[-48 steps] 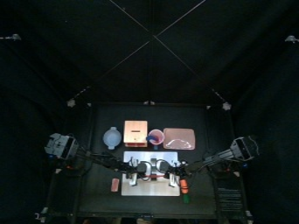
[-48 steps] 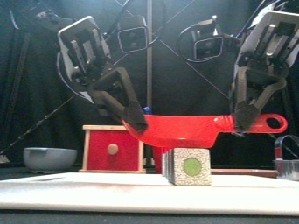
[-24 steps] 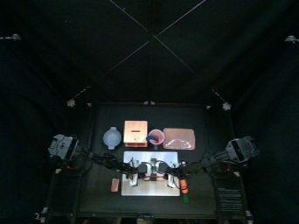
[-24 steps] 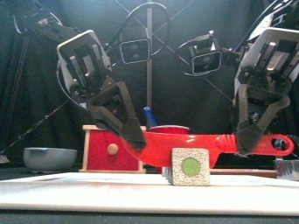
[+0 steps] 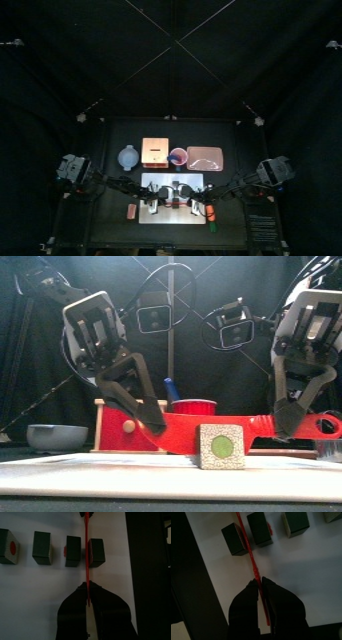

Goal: Place sushi on board then cut the sushi with the knife then place the pieces on the plate
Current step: Cut the sushi into 4 pieces

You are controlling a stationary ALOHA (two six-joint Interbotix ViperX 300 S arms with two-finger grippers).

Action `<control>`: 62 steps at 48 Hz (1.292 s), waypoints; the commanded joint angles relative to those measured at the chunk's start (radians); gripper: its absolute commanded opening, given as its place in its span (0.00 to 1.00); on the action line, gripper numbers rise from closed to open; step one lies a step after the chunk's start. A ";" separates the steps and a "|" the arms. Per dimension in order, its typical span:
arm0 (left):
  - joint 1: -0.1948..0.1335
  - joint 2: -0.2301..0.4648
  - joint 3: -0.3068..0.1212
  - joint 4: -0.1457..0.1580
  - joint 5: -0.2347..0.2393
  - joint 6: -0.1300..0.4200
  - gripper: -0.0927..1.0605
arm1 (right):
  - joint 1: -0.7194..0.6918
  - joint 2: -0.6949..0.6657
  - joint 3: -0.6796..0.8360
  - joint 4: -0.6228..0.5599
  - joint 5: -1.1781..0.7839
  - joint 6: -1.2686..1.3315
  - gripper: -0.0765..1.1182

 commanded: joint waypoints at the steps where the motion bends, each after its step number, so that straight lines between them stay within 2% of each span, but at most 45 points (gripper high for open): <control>1: -0.051 -0.014 0.008 -0.025 0.009 -0.005 0.43 | 0.025 -0.021 0.008 0.028 0.017 0.011 0.25; 5: -0.057 -0.014 0.008 -0.043 0.009 -0.003 0.43 | 0.037 -0.021 0.008 0.043 0.020 0.011 0.25; 11: -0.060 -0.015 0.005 -0.048 0.009 -0.003 0.43 | 0.043 -0.026 0.008 0.048 0.020 0.011 0.25; 16: -0.055 -0.028 0.002 -0.043 0.008 0.002 0.43 | 0.041 -0.041 0.008 0.043 0.021 0.009 0.25; 22: -0.051 -0.071 -0.003 -0.014 0.005 0.006 0.44 | 0.037 -0.095 0.008 0.034 0.029 0.003 0.25; 32: -0.043 -0.175 -0.005 0.091 -0.006 0.006 0.46 | 0.032 -0.239 0.012 -0.017 0.094 0.009 0.25; 38: 0.005 -0.216 -0.002 0.161 -0.021 0.005 0.52 | 0.014 -0.328 0.038 -0.021 0.166 0.011 0.25; 41: 0.028 -0.224 -0.006 0.186 -0.038 0.005 0.57 | 0.008 -0.365 0.060 -0.020 0.176 0.012 0.25; 47: 0.061 -0.225 -0.009 0.253 -0.097 0.006 0.67 | 0.005 -0.431 0.109 -0.008 0.178 0.017 0.24; 53: 0.092 -0.230 -0.006 0.331 -0.146 0.003 0.73 | 0.003 -0.508 0.158 0.018 0.201 0.015 0.25; 58: 0.109 -0.238 -0.005 0.365 -0.183 0.005 0.73 | 0.002 -0.581 0.195 0.055 0.232 0.012 0.25; 62: 0.132 -0.239 0.002 0.374 -0.213 0.003 0.73 | -0.005 -0.637 0.227 0.075 0.258 0.012 0.25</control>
